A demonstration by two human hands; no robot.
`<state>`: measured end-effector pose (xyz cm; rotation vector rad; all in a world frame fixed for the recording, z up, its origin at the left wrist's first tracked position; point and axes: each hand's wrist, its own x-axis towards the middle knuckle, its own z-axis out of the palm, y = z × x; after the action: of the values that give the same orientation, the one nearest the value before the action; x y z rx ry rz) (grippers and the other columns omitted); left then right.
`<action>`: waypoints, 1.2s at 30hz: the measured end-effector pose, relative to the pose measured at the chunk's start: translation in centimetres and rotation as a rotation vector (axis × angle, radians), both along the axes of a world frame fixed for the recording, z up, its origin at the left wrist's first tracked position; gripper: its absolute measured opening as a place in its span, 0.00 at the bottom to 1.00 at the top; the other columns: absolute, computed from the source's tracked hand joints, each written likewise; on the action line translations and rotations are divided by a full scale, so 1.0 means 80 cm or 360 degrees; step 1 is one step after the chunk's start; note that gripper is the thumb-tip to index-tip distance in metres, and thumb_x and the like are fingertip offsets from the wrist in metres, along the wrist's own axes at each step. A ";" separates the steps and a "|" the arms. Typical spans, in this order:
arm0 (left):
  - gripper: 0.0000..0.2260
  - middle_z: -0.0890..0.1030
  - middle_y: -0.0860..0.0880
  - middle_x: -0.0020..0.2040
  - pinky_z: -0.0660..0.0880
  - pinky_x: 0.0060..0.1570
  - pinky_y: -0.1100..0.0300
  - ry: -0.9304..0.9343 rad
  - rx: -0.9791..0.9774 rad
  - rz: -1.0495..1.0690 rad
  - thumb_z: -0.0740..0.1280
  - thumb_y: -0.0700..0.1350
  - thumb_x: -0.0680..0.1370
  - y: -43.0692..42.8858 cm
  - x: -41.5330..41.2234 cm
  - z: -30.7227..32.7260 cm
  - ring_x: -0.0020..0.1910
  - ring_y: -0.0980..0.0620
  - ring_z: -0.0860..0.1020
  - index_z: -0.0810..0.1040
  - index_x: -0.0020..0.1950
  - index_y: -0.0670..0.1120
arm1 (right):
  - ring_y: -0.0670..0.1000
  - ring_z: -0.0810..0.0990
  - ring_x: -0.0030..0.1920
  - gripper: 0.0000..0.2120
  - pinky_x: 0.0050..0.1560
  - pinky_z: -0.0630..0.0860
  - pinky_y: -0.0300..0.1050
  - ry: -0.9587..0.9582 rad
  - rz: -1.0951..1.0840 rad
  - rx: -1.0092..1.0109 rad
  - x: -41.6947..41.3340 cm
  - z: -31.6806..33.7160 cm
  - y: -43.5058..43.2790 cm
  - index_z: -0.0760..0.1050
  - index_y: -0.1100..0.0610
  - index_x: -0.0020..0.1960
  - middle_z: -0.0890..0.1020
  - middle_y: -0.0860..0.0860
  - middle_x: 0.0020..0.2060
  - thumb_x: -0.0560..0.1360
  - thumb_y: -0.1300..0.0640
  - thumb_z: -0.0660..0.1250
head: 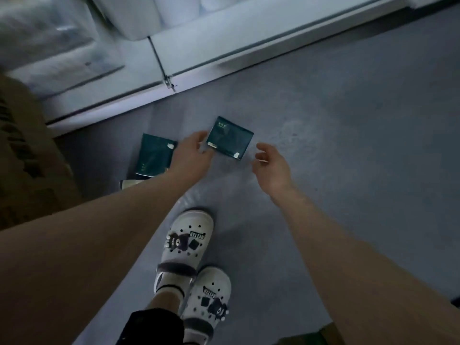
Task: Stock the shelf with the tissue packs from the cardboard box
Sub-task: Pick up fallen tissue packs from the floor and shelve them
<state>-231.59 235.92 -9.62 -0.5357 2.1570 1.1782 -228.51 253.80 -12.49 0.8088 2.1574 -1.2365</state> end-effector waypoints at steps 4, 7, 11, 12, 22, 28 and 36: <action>0.23 0.69 0.46 0.73 0.70 0.63 0.57 -0.0080 -0.0005 -0.0041 0.62 0.40 0.80 0.002 -0.006 -0.058 0.70 0.49 0.69 0.64 0.76 0.45 | 0.51 0.77 0.50 0.23 0.52 0.76 0.48 -0.0039 -0.0077 -0.0032 -0.015 -0.055 -0.001 0.65 0.55 0.74 0.75 0.52 0.55 0.80 0.62 0.63; 0.24 0.70 0.43 0.71 0.72 0.61 0.53 -0.0134 -0.0038 -0.0066 0.62 0.39 0.80 0.007 -0.015 -0.086 0.62 0.48 0.72 0.63 0.76 0.47 | 0.51 0.77 0.53 0.27 0.58 0.76 0.49 -0.0068 -0.0129 -0.0072 -0.027 -0.085 -0.005 0.60 0.54 0.77 0.75 0.52 0.56 0.80 0.62 0.63; 0.18 0.77 0.40 0.62 0.75 0.52 0.54 -0.0224 0.0030 -0.0047 0.60 0.37 0.79 0.010 -0.020 -0.103 0.55 0.42 0.77 0.71 0.69 0.45 | 0.57 0.79 0.60 0.31 0.64 0.76 0.54 -0.0082 -0.0197 -0.0140 -0.035 -0.109 -0.014 0.56 0.54 0.78 0.78 0.58 0.63 0.79 0.65 0.62; 0.15 0.79 0.41 0.59 0.74 0.47 0.57 -0.0224 0.0041 -0.0055 0.60 0.37 0.79 0.009 -0.020 -0.104 0.53 0.39 0.78 0.73 0.65 0.46 | 0.56 0.79 0.60 0.31 0.64 0.76 0.54 -0.0088 -0.0212 -0.0155 -0.035 -0.109 -0.015 0.55 0.54 0.78 0.78 0.58 0.63 0.79 0.65 0.62; 0.15 0.76 0.47 0.61 0.70 0.46 0.64 -0.0115 0.0074 0.0095 0.63 0.40 0.81 0.005 -0.016 -0.015 0.55 0.53 0.74 0.72 0.67 0.45 | 0.56 0.79 0.55 0.26 0.61 0.77 0.58 -0.0117 -0.0367 -0.0289 -0.019 -0.021 -0.010 0.63 0.56 0.75 0.76 0.50 0.48 0.79 0.67 0.63; 0.14 0.76 0.48 0.63 0.69 0.55 0.61 -0.0023 0.0114 0.0137 0.64 0.42 0.81 0.002 -0.005 0.083 0.56 0.54 0.75 0.72 0.67 0.46 | 0.54 0.80 0.50 0.26 0.59 0.79 0.52 -0.0086 -0.0382 -0.0316 -0.009 0.090 -0.008 0.62 0.55 0.76 0.76 0.56 0.53 0.80 0.66 0.64; 0.07 0.79 0.51 0.49 0.74 0.48 0.58 0.0091 0.0223 0.0436 0.64 0.42 0.81 -0.032 0.021 0.226 0.48 0.52 0.77 0.78 0.57 0.50 | 0.50 0.83 0.46 0.18 0.51 0.82 0.43 0.0084 -0.0203 -0.0322 -0.002 0.257 -0.022 0.68 0.55 0.68 0.77 0.55 0.53 0.80 0.64 0.65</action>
<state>-229.89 233.34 8.49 -0.7607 2.0746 1.4956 -228.71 252.07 8.07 0.8454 2.0062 -1.5283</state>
